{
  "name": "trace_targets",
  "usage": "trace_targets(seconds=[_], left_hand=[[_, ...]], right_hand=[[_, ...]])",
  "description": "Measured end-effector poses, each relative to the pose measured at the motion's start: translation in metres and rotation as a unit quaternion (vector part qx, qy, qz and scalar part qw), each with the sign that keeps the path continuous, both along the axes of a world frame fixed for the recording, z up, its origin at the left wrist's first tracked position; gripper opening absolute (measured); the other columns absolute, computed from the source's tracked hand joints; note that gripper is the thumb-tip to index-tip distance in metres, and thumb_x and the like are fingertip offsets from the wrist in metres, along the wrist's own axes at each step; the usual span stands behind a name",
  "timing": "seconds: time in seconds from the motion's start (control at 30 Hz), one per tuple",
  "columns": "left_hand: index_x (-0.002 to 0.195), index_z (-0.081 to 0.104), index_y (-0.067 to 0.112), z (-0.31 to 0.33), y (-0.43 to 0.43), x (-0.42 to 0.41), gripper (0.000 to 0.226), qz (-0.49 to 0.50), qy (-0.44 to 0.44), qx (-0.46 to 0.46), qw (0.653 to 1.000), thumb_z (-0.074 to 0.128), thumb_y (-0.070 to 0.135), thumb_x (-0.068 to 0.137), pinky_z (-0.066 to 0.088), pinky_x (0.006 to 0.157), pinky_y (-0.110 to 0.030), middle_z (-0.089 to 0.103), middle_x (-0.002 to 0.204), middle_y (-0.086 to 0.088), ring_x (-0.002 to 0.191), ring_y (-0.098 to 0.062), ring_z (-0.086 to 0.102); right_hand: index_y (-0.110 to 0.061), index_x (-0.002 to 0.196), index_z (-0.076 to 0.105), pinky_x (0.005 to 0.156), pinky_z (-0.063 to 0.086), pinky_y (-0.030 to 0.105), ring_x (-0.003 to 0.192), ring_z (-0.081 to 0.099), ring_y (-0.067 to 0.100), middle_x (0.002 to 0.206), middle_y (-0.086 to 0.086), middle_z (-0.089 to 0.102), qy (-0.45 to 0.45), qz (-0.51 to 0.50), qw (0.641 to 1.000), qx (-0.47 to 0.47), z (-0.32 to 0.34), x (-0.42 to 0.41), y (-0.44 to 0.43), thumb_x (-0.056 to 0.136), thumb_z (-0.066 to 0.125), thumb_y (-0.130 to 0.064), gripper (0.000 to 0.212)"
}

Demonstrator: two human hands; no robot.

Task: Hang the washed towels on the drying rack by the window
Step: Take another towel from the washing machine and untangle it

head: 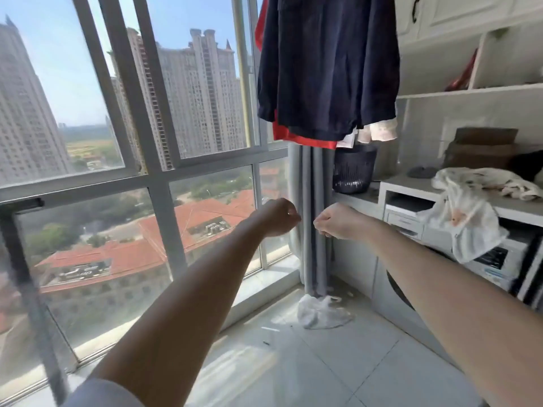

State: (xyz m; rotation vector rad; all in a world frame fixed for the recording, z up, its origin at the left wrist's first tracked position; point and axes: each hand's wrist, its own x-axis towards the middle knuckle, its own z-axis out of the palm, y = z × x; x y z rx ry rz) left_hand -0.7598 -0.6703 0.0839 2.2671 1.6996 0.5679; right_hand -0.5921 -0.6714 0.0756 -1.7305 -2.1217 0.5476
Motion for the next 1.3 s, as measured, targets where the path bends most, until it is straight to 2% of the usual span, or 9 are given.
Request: trace_targets(seconds=[0.07,0.2,0.27,0.6,0.73,0.83,0.93,1.13,1.3], left_hand=[[0.101,0.071,0.008,-0.002,0.042,0.039,0.026,-0.041,-0.004,-0.002,0.999,0.052,0.023,0.091,0.054,0.086,-0.037,0.071,0.102,-0.017,0.095,-0.032,0.066],[0.09,0.068,0.002,0.005,0.126,0.108,0.028,-0.103,0.008,-0.003,0.995,0.048,0.021,0.089,0.053,0.078,-0.034,0.069,0.095,-0.019,0.093,-0.034,0.065],[0.089,0.069,0.006,0.016,0.173,0.147,0.026,-0.138,0.021,0.006,0.99,0.048,0.023,0.089,0.047,0.072,-0.029,0.068,0.091,-0.015,0.093,-0.033,0.065],[0.113,0.068,0.01,0.01,0.306,0.327,0.034,-0.283,0.04,-0.005,0.958,0.047,0.026,0.092,0.051,0.093,-0.039,0.069,0.113,-0.015,0.107,-0.033,0.062],[0.115,0.067,0.013,-0.009,0.352,0.384,0.034,-0.309,0.046,-0.025,0.95,0.047,0.029,0.093,0.05,0.095,-0.04,0.068,0.116,-0.011,0.108,-0.031,0.061],[0.113,0.067,0.008,-0.014,0.393,0.426,0.034,-0.317,0.049,-0.036,0.946,0.046,0.026,0.093,0.049,0.096,-0.042,0.067,0.117,-0.013,0.109,-0.031,0.061],[0.111,0.066,0.006,-0.01,0.44,0.477,0.035,-0.319,0.053,-0.018,0.946,0.042,0.026,0.097,0.045,0.096,-0.039,0.066,0.119,-0.014,0.113,-0.032,0.058],[0.094,0.064,0.005,-0.021,0.521,0.568,0.032,-0.319,0.025,-0.059,0.946,0.041,0.028,0.094,0.046,0.088,-0.038,0.066,0.108,-0.012,0.099,-0.029,0.06],[0.107,0.061,0.008,-0.055,0.576,0.63,0.034,-0.324,0.043,-0.113,0.938,0.041,0.03,0.092,0.047,0.09,-0.04,0.064,0.11,-0.007,0.1,-0.026,0.059]], right_hand=[[-0.013,0.091,0.058,0.079,0.046,0.033,0.083,0.05,0.022,0.092,0.01,0.057,-0.014,-0.043,0.999,-0.011,0.002,0.038,0.029,0.095,0.049,-0.019,0.011],[-0.008,0.086,0.059,0.055,0.037,0.028,0.063,0.047,0.024,0.076,0.009,0.053,-0.027,-0.12,0.99,-0.074,0.012,0.104,0.087,0.091,0.05,-0.024,0.019],[-0.01,0.091,0.061,0.062,0.042,0.033,0.067,0.048,0.025,0.081,0.012,0.054,-0.006,-0.165,0.984,-0.069,0.02,0.141,0.119,0.09,0.052,-0.024,0.017],[-0.012,0.089,0.059,0.082,0.051,0.034,0.083,0.055,0.023,0.091,0.014,0.06,0.01,-0.317,0.948,0.01,0.018,0.292,0.209,0.092,0.05,-0.011,0.01],[-0.009,0.076,0.063,0.054,0.039,0.026,0.064,0.054,0.02,0.069,0.008,0.057,0.026,-0.362,0.932,-0.004,0.001,0.353,0.246,0.088,0.051,-0.012,0.017],[-0.014,0.051,0.045,0.047,0.029,0.026,0.049,0.042,0.016,0.052,0.0,0.044,-0.003,-0.385,0.922,-0.04,-0.005,0.406,0.282,0.088,0.051,-0.01,0.037],[-0.014,0.054,0.034,0.052,0.027,0.029,0.053,0.038,0.018,0.057,0.003,0.036,0.02,-0.407,0.913,-0.025,-0.003,0.469,0.329,0.09,0.05,-0.014,0.04],[-0.022,0.061,0.045,0.068,0.043,0.03,0.078,0.057,0.024,0.078,0.005,0.056,0.033,-0.407,0.912,-0.032,-0.01,0.559,0.399,0.093,0.045,-0.02,0.032],[-0.015,0.064,0.049,0.074,0.045,0.032,0.078,0.052,0.022,0.073,0.002,0.051,0.053,-0.407,0.909,-0.069,-0.037,0.611,0.449,0.091,0.048,-0.023,0.028]])
